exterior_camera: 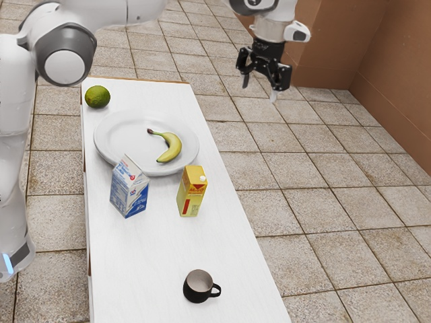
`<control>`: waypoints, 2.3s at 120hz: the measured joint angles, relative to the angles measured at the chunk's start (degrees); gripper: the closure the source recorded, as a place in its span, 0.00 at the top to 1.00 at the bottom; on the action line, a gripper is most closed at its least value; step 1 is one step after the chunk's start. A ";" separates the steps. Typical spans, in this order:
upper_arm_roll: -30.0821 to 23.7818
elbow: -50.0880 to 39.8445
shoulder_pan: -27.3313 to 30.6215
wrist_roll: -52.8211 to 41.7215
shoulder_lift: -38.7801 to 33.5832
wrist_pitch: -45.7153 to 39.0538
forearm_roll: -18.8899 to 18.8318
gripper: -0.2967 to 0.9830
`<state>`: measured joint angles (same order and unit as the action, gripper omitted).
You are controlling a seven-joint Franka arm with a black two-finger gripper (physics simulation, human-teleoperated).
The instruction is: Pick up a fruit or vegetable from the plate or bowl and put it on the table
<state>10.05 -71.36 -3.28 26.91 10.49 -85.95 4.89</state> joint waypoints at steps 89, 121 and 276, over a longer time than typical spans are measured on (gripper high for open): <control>0.40 0.04 8.76 40.98 6.69 -1.38 -3.08 0.77; 0.26 -0.51 9.39 45.58 6.65 -2.06 -3.95 0.77; 3.33 -67.85 9.61 45.46 -34.28 -41.97 -7.52 0.76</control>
<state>13.37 -139.21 6.33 72.38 -23.79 -127.92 -2.63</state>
